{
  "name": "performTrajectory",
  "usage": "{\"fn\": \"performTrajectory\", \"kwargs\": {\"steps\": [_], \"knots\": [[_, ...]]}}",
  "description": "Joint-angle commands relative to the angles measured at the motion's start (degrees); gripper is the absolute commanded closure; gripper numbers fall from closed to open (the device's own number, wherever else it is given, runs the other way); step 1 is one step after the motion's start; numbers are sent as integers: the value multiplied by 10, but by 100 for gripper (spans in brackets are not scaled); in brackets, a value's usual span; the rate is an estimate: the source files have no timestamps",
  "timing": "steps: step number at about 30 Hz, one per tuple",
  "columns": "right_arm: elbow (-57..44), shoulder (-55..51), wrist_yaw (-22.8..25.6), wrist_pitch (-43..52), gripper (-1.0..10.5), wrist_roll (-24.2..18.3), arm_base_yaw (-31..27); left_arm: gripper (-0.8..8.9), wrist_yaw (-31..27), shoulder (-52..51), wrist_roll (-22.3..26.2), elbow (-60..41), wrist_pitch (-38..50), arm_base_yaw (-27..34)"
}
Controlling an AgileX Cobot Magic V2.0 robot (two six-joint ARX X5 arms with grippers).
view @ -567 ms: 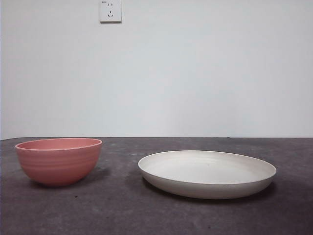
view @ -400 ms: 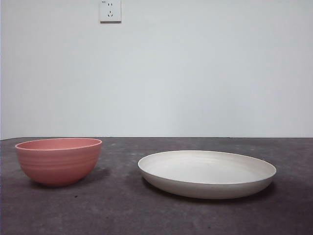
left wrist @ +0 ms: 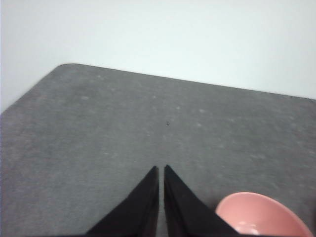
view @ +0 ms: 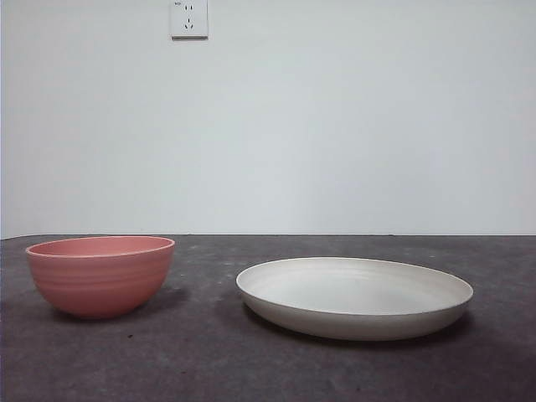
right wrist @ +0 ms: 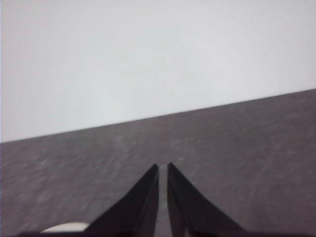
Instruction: Place the red bowl on the white plate
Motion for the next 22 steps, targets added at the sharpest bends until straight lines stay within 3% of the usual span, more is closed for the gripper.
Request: {"fn": "performTrajectory", "kwargs": {"steps": [1, 9, 16, 22], "knots": [[50, 38, -22, -33, 921, 8, 0, 795, 22, 50, -5, 70, -25, -1], [182, 151, -85, -172, 921, 7, 0, 795, 143, 195, -5, 241, -132, -1], [290, 260, -130, -311, 921, -43, 0, 795, 282, 299, -3, 347, -207, -11], [337, 305, -157, -330, 921, -38, 0, 794, 301, 333, -4, 375, -222, -31]]}}
